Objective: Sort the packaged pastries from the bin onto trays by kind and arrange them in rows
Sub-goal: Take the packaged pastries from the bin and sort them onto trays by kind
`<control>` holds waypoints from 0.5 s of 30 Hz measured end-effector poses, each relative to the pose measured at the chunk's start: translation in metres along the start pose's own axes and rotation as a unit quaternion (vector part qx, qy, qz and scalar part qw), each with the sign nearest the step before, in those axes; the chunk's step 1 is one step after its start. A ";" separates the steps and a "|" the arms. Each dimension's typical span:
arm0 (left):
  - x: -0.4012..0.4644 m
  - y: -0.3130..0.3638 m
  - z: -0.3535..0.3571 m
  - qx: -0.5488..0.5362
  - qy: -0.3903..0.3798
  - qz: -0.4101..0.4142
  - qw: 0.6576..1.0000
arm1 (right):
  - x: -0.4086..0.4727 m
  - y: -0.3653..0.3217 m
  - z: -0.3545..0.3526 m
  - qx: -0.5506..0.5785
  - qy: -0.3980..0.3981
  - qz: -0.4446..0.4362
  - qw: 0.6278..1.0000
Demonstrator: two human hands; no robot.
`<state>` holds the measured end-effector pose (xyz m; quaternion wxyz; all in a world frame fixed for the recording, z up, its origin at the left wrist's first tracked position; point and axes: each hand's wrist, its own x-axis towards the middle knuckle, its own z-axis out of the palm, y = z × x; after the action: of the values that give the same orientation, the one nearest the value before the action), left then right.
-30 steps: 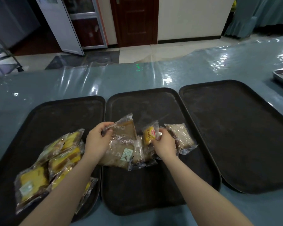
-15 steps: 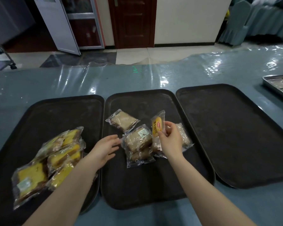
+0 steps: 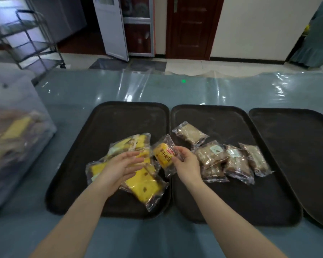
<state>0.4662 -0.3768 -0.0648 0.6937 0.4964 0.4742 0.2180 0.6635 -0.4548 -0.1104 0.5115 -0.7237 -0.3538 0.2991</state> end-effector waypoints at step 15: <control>-0.005 0.000 0.053 0.064 -0.147 0.032 0.987 | -0.082 0.041 -0.066 0.134 0.245 0.114 0.954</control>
<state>0.5097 -0.4062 -0.0599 0.7149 0.5816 0.3643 0.1340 0.6779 -0.5658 -0.1236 0.6371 -0.7351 -0.0901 0.2136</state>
